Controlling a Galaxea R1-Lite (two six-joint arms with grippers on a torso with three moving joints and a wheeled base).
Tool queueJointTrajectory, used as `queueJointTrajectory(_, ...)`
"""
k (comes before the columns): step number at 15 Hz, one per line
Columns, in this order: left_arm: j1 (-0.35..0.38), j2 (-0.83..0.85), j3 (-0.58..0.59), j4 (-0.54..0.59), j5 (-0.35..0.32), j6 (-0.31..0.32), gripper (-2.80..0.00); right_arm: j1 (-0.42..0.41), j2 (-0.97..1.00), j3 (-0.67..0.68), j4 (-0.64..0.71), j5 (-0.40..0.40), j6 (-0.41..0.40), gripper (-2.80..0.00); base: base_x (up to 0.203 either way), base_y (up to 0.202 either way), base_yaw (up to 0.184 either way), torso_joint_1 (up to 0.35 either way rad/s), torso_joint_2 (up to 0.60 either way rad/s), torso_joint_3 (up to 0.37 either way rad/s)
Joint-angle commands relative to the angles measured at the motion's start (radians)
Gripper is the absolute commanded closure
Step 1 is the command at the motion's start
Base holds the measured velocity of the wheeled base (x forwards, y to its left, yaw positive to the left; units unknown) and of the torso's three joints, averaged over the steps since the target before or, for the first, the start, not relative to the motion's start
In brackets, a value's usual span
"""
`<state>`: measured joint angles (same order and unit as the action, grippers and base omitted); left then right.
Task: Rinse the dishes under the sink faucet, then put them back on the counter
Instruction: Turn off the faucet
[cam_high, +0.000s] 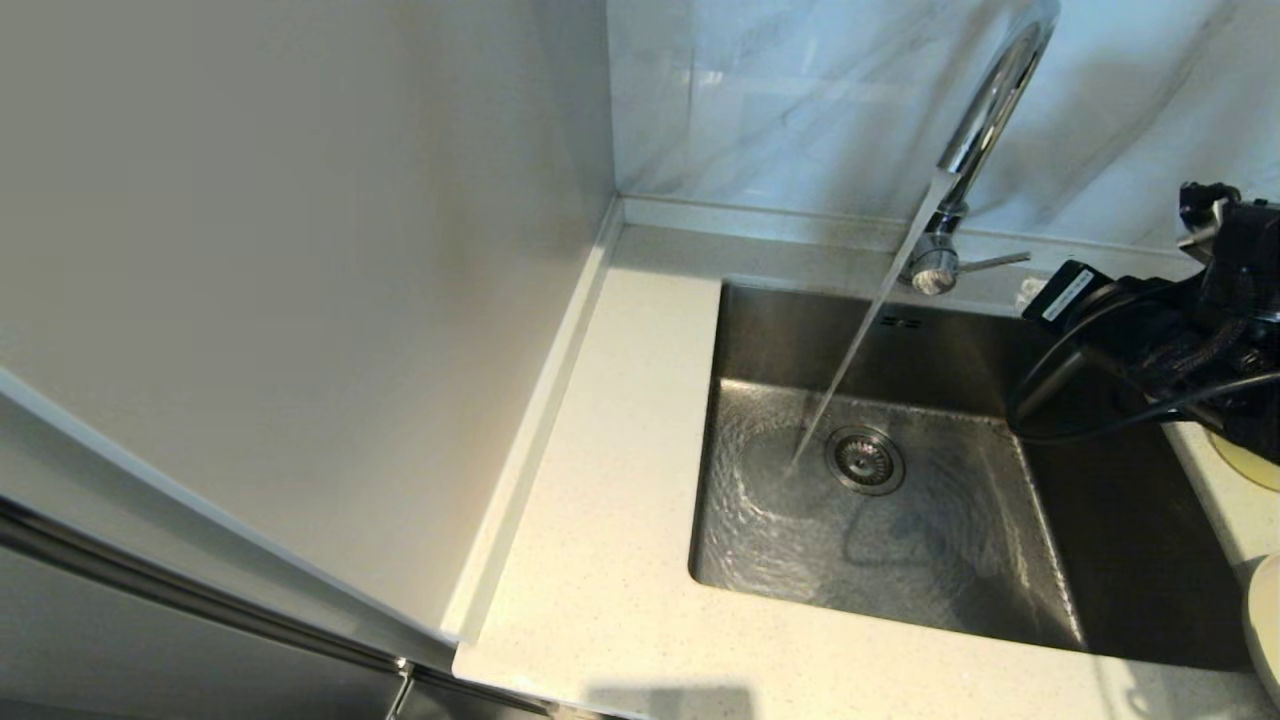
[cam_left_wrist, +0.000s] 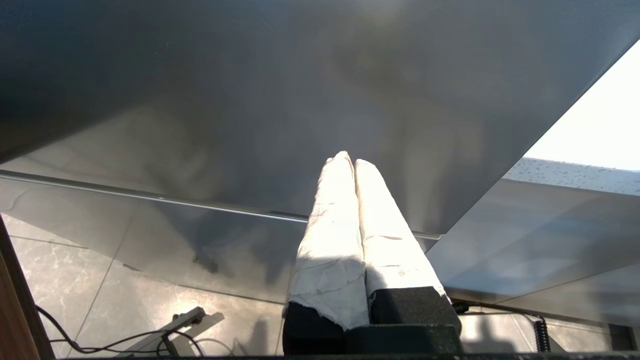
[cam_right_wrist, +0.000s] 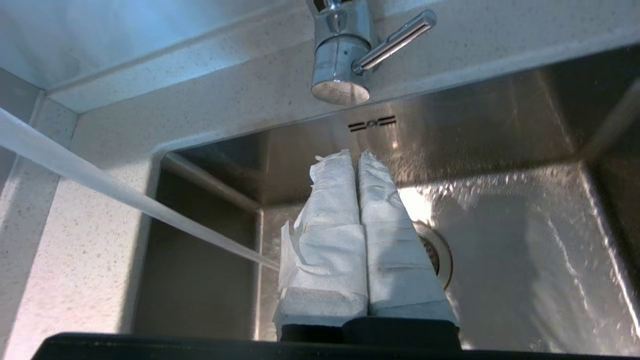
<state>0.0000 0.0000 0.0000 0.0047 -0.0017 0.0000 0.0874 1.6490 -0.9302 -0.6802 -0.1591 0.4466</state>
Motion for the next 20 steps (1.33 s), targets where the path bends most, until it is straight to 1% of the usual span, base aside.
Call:
queueJointTrajectory(1,0.0,0.0,0.0,0.0,0.0,0.0,0.0,0.0,0.018,0.045,-0.107,0.0,-0.022,0.0,0.0,0.0,0.0,0.0,0.0,0.0)
queueJointTrajectory(2,0.0,0.0,0.0,0.0,0.0,0.0,0.0,0.0,0.036,0.062,-0.205,-0.002,-0.052,0.0,0.0,0.0,0.0,0.0,0.0,0.0)
queueJointTrajectory(3,0.0,0.0,0.0,0.0,0.0,0.0,0.0,0.0,0.066,0.087,-0.317,-0.013,-0.105,0.0,0.0,0.0,0.0,0.0,0.0,0.0)
queueJointTrajectory(4,0.0,0.0,0.0,0.0,0.0,0.0,0.0,0.001,0.114,0.111,-0.421,-0.038,-0.161,0.0,0.0,0.0,0.0,0.0,0.0,0.0)
queueJointTrajectory(6,0.0,0.0,0.0,0.0,0.0,0.0,0.0,0.003,0.215,0.136,-0.612,-0.078,-0.246,0.0,0.0,0.0,0.0,0.0,0.0,0.0)
queueJointTrajectory(8,0.0,0.0,0.0,0.0,0.0,0.0,0.0,0.004,0.299,0.147,-0.768,-0.092,-0.312,0.0,0.0,0.0,0.0,0.0,0.0,0.0)
queueJointTrajectory(9,0.0,0.0,0.0,0.0,0.0,0.0,0.0,0.005,0.311,0.149,-0.788,-0.094,-0.33,0.0,0.0,0.0,0.0,0.0,0.0,0.0)
queueJointTrajectory(13,0.0,0.0,0.0,0.0,0.0,0.0,0.0,0.006,0.364,0.133,-0.789,-0.097,-0.333,0.0,0.0,0.0,0.0,0.0,0.0,0.0)
queueJointTrajectory(16,0.0,0.0,0.0,0.0,0.0,0.0,0.0,0.005,0.412,0.072,-0.789,-0.099,-0.352,0.0,0.0,0.0,0.0,0.0,0.0,0.0)
queueJointTrajectory(20,0.0,0.0,0.0,0.0,0.0,0.0,0.0,0.001,0.455,-0.014,-0.785,-0.134,-0.366,0.0,0.0,0.0,0.0,0.0,0.0,0.0)
